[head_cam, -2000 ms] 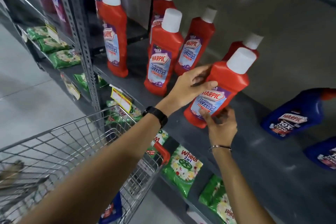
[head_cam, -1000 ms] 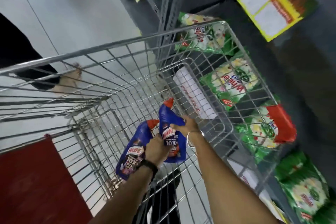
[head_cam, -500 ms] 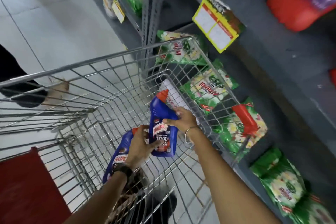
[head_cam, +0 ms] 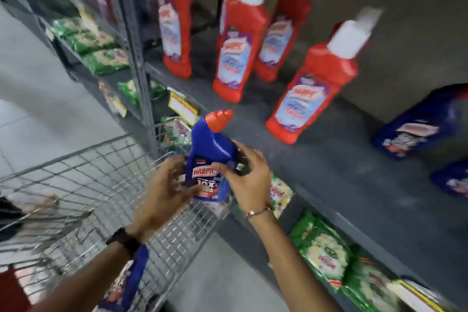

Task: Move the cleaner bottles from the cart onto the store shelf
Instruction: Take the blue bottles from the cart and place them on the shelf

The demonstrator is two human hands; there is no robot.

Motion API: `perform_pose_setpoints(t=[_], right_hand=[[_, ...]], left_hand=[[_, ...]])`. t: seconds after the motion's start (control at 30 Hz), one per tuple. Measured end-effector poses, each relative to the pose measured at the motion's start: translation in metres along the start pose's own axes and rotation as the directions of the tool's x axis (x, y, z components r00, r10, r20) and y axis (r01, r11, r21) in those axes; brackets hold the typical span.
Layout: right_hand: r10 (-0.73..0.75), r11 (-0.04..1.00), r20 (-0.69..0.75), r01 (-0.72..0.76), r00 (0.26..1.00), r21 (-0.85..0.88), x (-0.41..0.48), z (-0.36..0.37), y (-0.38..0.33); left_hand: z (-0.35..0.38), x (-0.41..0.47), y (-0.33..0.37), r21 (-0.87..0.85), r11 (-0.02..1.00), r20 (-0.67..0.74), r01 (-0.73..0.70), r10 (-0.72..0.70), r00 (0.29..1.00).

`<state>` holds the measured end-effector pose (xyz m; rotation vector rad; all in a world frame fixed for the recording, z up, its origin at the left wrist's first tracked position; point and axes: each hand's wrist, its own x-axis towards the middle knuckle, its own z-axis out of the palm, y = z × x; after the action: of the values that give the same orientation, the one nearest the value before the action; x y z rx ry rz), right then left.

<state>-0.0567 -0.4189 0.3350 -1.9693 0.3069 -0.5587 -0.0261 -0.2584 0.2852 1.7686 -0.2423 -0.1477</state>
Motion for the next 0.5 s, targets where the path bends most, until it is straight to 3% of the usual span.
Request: perform_pose_setpoints(t=[0.13, 0.27, 0.5], right_hand=[[-0.055, 0.998, -0.163, 0.057, 0.985, 0.004, -0.007, -0.089, -0.027], [-0.13, 0.984, -0.31, 0.085, 0.942, -0.156, -0.018, -0.185, -0.031], [-0.089, 0.945, -0.526, -0.094, 0.845, -0.312, -0.053, -0.32, -0.008]], left_hand=[[0.053, 0.002, 0.069, 0.048, 0.982, 0.113, -0.185, 0.179, 0.977], [0.132, -0.005, 0.121, 0.106, 0.907, 0.256, -0.409, 0.373, 0.892], [0.283, -0.037, 0.161, -0.103, 0.951, 0.518, -0.291, 0.301, 0.801]])
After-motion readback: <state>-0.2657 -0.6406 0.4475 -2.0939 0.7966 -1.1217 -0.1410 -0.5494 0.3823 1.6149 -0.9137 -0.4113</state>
